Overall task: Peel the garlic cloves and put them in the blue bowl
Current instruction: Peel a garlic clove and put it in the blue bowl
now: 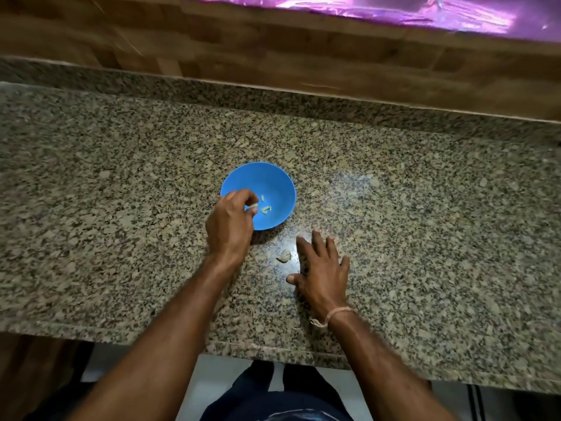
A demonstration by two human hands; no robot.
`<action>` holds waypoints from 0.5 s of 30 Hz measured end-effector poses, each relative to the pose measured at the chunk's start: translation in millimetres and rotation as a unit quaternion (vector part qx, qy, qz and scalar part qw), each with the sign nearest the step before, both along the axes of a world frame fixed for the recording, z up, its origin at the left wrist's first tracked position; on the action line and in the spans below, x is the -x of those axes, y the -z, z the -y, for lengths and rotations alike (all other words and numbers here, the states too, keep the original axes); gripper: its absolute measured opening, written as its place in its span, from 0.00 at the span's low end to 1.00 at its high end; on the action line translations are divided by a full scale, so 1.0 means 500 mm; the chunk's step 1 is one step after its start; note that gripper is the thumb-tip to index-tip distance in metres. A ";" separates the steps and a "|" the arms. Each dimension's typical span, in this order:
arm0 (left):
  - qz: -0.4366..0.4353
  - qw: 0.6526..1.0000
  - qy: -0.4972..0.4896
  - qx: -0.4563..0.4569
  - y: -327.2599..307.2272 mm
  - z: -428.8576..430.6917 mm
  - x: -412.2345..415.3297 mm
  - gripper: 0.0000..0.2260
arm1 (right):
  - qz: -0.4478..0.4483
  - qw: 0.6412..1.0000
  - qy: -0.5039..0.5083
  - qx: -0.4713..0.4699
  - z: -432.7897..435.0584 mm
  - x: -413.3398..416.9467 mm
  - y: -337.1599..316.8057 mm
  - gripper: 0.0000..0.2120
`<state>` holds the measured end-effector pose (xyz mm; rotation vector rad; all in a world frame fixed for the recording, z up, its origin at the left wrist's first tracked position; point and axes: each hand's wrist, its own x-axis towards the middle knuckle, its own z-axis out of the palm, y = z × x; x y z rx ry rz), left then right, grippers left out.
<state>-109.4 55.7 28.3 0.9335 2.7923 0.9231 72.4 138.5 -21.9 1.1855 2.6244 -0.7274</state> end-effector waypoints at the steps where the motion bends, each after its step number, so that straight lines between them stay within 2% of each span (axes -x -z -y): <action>1: -0.021 1.000 0.007 0.015 -0.001 0.001 0.001 0.11 | 0.002 1.000 -0.003 0.001 -0.001 0.001 -0.001 0.42; 4: -0.080 0.996 0.046 -0.008 0.007 0.021 -0.054 0.10 | -0.003 1.000 -0.013 0.007 -0.006 -0.006 -0.002 0.42; 6: -0.033 0.995 0.091 -0.020 0.035 0.045 -0.118 0.09 | -0.035 0.999 -0.017 -0.001 -0.008 -0.014 -0.003 0.40; 9: 0.073 0.993 0.092 0.018 0.103 0.051 -0.173 0.16 | -0.132 0.991 -0.003 0.012 -0.011 -0.030 0.004 0.32; 12: 0.056 0.991 0.110 0.043 0.138 0.034 -0.172 0.14 | -0.200 0.978 0.004 0.058 -0.003 -0.039 0.012 0.24; 14: 0.096 0.992 0.085 0.013 0.151 0.028 -0.171 0.12 | -0.239 0.964 0.029 0.111 -0.003 -0.045 0.016 0.21; 15: 0.158 0.986 0.042 -0.021 0.152 0.028 -0.174 0.10 | -0.256 0.952 0.055 0.156 -0.007 -0.050 0.015 0.20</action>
